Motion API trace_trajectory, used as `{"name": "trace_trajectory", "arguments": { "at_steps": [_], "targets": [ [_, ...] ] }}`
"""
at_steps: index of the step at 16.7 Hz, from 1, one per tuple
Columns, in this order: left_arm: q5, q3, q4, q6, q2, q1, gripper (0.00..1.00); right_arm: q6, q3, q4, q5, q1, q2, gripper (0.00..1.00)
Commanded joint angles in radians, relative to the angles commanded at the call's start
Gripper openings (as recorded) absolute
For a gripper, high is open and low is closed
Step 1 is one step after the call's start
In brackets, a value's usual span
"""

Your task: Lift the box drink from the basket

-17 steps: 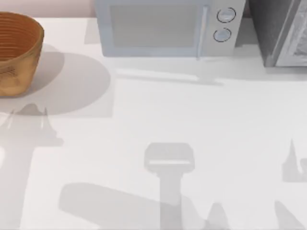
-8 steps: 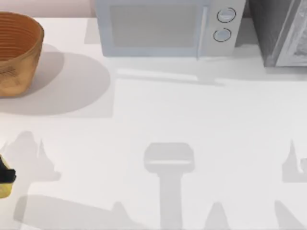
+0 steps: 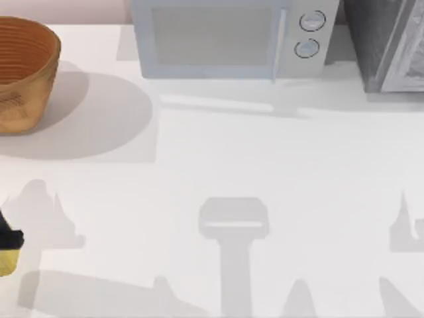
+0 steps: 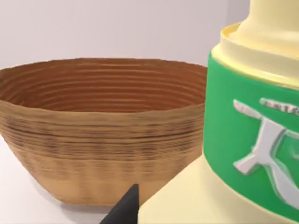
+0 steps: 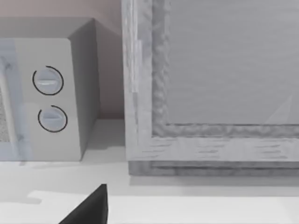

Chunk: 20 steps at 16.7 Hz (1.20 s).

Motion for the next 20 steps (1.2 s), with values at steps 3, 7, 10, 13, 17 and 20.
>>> {"name": "trace_trajectory", "arguments": {
  "at_steps": [3, 7, 10, 13, 17, 20],
  "targets": [
    [-0.128, 0.064, 0.046, -0.01, 0.139, -0.088, 0.0, 0.0, 0.0, 0.0, 0.0, 0.0, 0.0, 1.0],
    [-0.383, 0.215, 0.16, -0.02, 0.412, -0.267, 0.0, 0.0, 0.0, 0.0, 0.0, 0.0, 0.0, 1.0],
    [-0.616, 0.358, 0.269, -0.026, 0.659, -0.431, 0.0, 0.0, 0.0, 0.0, 0.0, 0.0, 0.0, 1.0],
    [-0.867, 0.513, 0.388, -0.032, 0.925, -0.607, 0.0, 0.0, 0.0, 0.0, 0.0, 0.0, 0.0, 1.0],
    [-1.196, 0.716, 0.544, -0.038, 1.278, -0.837, 0.0, 0.0, 0.0, 0.0, 0.0, 0.0, 0.0, 1.0],
    [-1.417, 0.853, 0.649, -0.042, 1.518, -0.992, 0.0, 0.0, 0.0, 0.0, 0.0, 0.0, 0.0, 1.0]
  ]
}}
